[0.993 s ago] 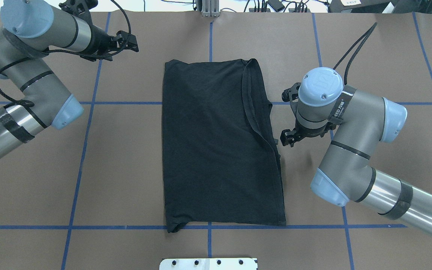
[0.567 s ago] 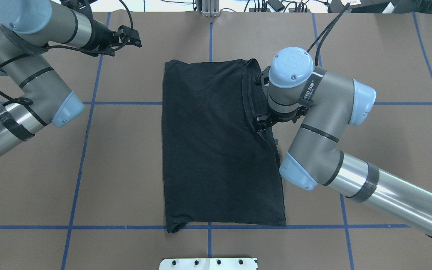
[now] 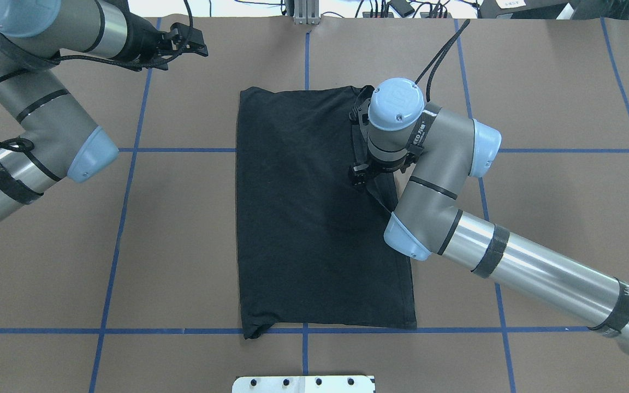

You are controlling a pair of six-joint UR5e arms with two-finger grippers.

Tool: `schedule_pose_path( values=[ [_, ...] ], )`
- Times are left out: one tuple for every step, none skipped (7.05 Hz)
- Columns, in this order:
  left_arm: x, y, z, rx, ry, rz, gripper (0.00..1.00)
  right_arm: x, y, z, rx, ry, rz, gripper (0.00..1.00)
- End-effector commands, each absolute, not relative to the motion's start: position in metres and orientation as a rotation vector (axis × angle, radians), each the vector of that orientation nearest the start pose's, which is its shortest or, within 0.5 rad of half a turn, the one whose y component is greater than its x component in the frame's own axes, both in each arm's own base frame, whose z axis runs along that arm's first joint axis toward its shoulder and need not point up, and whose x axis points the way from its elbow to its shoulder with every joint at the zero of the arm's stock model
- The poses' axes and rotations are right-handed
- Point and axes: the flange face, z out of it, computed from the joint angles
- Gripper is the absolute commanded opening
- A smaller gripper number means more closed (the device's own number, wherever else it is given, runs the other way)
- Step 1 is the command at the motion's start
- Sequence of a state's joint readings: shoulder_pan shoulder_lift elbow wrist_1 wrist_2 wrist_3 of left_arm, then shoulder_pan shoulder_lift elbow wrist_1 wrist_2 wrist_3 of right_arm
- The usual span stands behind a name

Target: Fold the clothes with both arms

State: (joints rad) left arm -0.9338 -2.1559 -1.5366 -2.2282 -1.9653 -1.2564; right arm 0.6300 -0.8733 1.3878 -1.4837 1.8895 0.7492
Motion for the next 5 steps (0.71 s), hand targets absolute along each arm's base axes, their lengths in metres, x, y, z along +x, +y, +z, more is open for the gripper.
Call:
schedule_pose_path(
  values=[
    [0.329,-0.608,0.242,0.432,1.185,-0.296,1.0,-0.556,-0.525,0.321,0.174,-0.663,-0.285,1.0],
    [0.328,-0.608,0.243,0.432,1.184,-0.297,1.0,-0.557,-0.527,0.309,0.18,-0.669,-0.284,1.0],
    [0.328,-0.608,0.244,0.433,1.181,-0.299,1.0,-0.557,-0.527,0.308,0.181,-0.672,-0.285,1.0],
    [0.329,-0.607,0.244,0.432,1.182,-0.298,1.0,-0.557,-0.527,0.308,0.182,-0.673,-0.285,1.0],
    [0.329,-0.607,0.244,0.432,1.182,-0.298,1.0,-0.558,-0.528,0.303,0.186,-0.678,-0.286,1.0]
  ],
)
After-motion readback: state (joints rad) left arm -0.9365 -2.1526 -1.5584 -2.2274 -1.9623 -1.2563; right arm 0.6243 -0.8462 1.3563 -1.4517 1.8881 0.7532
